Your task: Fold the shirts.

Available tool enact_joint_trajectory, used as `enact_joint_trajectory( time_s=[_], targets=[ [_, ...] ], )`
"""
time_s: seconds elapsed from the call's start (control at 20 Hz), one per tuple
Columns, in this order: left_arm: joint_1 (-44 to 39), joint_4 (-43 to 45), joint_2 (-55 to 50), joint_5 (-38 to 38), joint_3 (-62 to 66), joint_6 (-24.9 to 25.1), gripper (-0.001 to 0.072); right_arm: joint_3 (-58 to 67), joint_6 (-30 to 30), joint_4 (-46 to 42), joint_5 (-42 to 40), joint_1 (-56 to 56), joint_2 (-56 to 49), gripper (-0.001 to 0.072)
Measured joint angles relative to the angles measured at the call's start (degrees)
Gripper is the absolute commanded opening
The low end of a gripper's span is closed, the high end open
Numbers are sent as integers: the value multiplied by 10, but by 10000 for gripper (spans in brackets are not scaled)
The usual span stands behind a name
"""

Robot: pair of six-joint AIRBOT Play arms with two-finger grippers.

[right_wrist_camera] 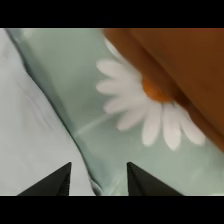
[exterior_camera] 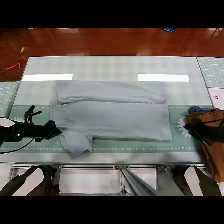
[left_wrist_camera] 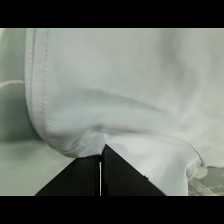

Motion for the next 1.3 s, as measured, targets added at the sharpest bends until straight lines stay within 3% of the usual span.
enact_joint_trajectory(
  time_s=[0.35, 0.9, 0.95, 1.0, 1.05, 1.3],
  targets=[
    [-3, -4, 0, -5, 8, 2, 19, -42, -16, 37, 42, -17, -17, 412],
    [-4, -7, 0, -5, 9, 2, 19, -47, -97, 151, 42, 1, -200, 402],
    [-4, -7, 0, -3, 9, 2, 19, -45, -103, 164, 35, 17, -214, 309],
    [-4, -7, 0, -3, 9, 2, 19, -43, -109, 174, 20, 35, -226, 130],
    [-4, -7, 0, -3, 10, 2, 19, -37, -116, 180, 0, 54, -235, 29],
    [-3, -12, 0, -12, 63, 1, 19, 47, -150, 215, 12, 104, -245, 29]
  ],
)
